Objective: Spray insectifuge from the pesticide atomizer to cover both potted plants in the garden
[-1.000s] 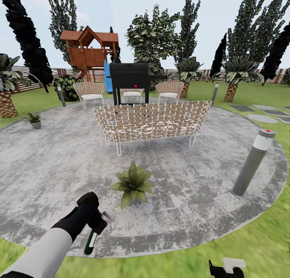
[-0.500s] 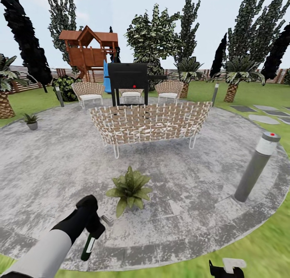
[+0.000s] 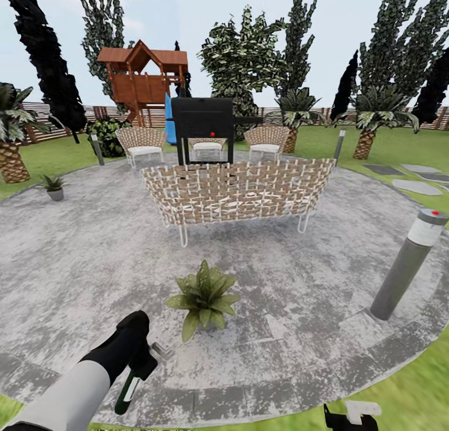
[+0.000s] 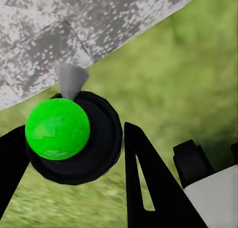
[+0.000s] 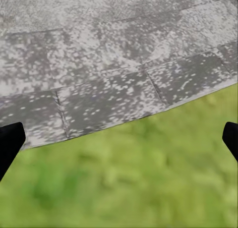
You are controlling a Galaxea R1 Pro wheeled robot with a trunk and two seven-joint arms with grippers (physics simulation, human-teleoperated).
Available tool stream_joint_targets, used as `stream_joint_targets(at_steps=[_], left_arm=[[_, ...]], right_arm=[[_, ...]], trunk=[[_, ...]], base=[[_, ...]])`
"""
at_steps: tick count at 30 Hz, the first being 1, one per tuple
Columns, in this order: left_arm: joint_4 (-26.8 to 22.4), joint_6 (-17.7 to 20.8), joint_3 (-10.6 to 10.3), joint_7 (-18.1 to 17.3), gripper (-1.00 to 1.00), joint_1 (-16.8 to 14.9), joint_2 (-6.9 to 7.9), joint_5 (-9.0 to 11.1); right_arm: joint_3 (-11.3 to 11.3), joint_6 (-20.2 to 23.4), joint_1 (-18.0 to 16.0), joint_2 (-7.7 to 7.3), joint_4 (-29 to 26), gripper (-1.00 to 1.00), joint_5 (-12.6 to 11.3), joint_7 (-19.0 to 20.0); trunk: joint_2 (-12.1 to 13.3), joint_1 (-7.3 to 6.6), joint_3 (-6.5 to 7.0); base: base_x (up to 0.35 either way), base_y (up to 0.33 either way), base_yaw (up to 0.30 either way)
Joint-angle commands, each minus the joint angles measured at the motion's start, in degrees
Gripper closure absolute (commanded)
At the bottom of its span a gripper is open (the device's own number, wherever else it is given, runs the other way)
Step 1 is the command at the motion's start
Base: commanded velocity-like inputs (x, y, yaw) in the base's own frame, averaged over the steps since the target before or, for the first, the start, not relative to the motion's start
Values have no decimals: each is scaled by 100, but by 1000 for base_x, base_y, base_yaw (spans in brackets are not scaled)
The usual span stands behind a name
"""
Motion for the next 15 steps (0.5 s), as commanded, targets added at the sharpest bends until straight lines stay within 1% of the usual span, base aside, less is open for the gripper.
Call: stream_joint_targets(at_steps=[1,5,7,13,15], left_arm=[[-10,8,-19,-59,100,1,2,-54],[-10,-13,-7,-60,100,5,-27,-40],[-8,-24,-4,-59,100,5,-61,-42],[1,-36,20,-58,100,23,-74,-40],[8,-42,15,-58,100,114,-78,-36]], right_arm=[[-31,-17,-4,0,7,-100,62,-28],[-31,-17,-4,0,7,-100,62,-28],[-31,-17,-4,0,7,-100,62,-28],[-31,-17,-4,1,7,-100,62,-31],[-31,-17,-4,0,5,-100,62,-30]], trunk=[[-2,-1,-6],[-2,-1,-6],[-2,-1,-6],[-2,-1,-6],[-2,-1,-6]], base=[[0,0,259],[7,0,272],[199,0,170],[281,0,23],[178,0,1]])
